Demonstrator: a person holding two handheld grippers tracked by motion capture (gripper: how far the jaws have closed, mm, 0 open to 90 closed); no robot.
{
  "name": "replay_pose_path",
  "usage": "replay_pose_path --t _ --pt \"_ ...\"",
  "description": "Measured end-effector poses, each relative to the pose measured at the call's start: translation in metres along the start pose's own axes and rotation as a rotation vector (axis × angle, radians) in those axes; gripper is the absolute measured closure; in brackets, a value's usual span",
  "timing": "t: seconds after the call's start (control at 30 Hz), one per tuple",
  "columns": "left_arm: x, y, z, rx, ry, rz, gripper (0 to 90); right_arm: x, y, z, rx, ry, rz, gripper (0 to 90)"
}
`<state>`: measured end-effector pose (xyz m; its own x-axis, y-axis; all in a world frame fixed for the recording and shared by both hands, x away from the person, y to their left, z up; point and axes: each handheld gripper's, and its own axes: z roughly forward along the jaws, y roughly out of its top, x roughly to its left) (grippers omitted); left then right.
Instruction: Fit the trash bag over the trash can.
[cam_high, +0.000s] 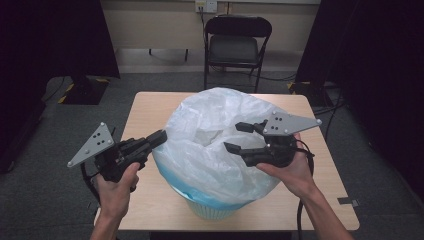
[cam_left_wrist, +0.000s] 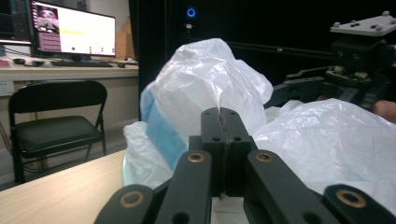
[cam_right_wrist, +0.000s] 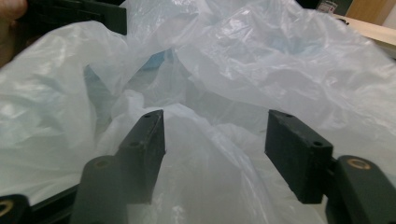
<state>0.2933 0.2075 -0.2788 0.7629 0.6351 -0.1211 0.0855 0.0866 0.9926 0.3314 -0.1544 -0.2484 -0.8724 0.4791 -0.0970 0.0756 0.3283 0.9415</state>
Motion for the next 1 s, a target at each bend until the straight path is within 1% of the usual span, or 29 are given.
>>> replay_pose_path --t 0.07,0.17,0.2,0.23,0.27,0.3,0.33,0.37,0.4,0.43,0.47,0.5,0.57,0.63,0.67,0.7,0.73,0.77,0.8,0.83,0.87,0.9,0.93,1.0 --pt "0.002 -0.001 -0.004 0.0 0.009 0.001 90.0 0.001 0.001 -0.006 -0.022 -0.005 0.002 29.0" --pt "0.007 -0.006 -0.011 0.005 0.02 -0.009 90.0 -0.002 0.002 -0.017 -0.069 0.008 0.02 26.1" --pt "0.009 -0.008 -0.013 0.007 0.021 -0.013 90.0 -0.004 0.002 -0.022 -0.084 0.007 0.022 26.2" --pt "0.01 -0.01 -0.015 0.006 0.028 -0.019 90.0 -0.006 0.002 -0.026 -0.099 -0.009 0.031 27.4" --pt "0.012 -0.012 -0.018 0.004 0.036 -0.025 90.0 -0.01 0.001 -0.03 -0.11 -0.027 0.045 29.7" --pt "0.013 -0.014 -0.02 0.008 0.039 -0.027 90.0 -0.014 0.0 -0.034 -0.124 -0.042 0.056 34.8" --pt "0.015 -0.017 -0.021 0.015 0.04 -0.026 90.0 -0.018 -0.002 -0.039 -0.139 -0.058 0.066 42.6" --pt "0.016 -0.019 -0.022 0.026 0.041 -0.022 90.0 -0.023 -0.004 -0.043 -0.153 -0.084 0.071 47.8" --pt "0.017 -0.022 -0.022 0.033 0.038 -0.026 90.0 -0.027 -0.007 -0.047 -0.166 -0.111 0.082 52.0" --pt "0.018 -0.024 -0.022 0.037 0.028 -0.032 90.0 -0.032 -0.01 -0.052 -0.188 -0.129 0.099 55.6" --pt "0.019 -0.027 -0.022 0.036 0.016 -0.039 90.0 -0.037 -0.013 -0.057 -0.211 -0.147 0.115 57.7" --pt "0.02 -0.029 -0.022 0.041 0.014 -0.042 90.0 -0.041 -0.016 -0.061 -0.228 -0.175 0.135 60.9" --pt "0.022 -0.034 -0.02 0.047 0.013 -0.055 90.0 -0.05 -0.024 -0.067 -0.251 -0.207 0.18 62.3" --pt "0.024 -0.039 -0.016 0.061 0.01 -0.072 89.6 -0.057 -0.032 -0.069 -0.241 -0.222 0.213 62.0" --pt "0.025 -0.042 -0.014 0.057 0.006 -0.08 89.1 -0.06 -0.036 -0.069 -0.23 -0.233 0.224 60.9" --pt "0.026 -0.044 -0.013 0.045 -0.007 -0.097 88.9 -0.062 -0.04 -0.067 -0.218 -0.236 0.233 57.7" --pt "0.028 -0.045 -0.013 0.042 -0.01 -0.103 88.5 -0.064 -0.044 -0.065 -0.203 -0.22 0.239 54.4" --pt "0.028 -0.045 -0.012 0.037 -0.007 -0.099 87.4 -0.065 -0.048 -0.062 -0.185 -0.21 0.252 50.7" --pt "0.028 -0.045 -0.011 0.036 -0.005 -0.104 86.5 -0.066 -0.051 -0.059 -0.16 -0.206 0.271 47.9" --pt "0.027 -0.045 -0.01 0.035 0.0 -0.103 86.4 -0.068 -0.054 -0.055 -0.136 -0.191 0.283 44.9" --pt "0.026 -0.044 -0.01 0.041 0.026 -0.082 86.4 -0.069 -0.057 -0.05 -0.121 -0.168 0.298 43.3" --pt "0.026 -0.042 -0.009 0.055 0.044 -0.063 86.4 -0.07 -0.06 -0.046 -0.108 -0.164 0.307 43.4" --pt "0.026 -0.039 -0.007 0.07 0.047 -0.051 86.5 -0.071 -0.061 -0.042 -0.09 -0.158 0.313 44.7" --pt "0.029 -0.036 -0.007 0.076 0.047 -0.055 86.6 -0.073 -0.062 -0.035 -0.07 -0.134 0.321 50.8"
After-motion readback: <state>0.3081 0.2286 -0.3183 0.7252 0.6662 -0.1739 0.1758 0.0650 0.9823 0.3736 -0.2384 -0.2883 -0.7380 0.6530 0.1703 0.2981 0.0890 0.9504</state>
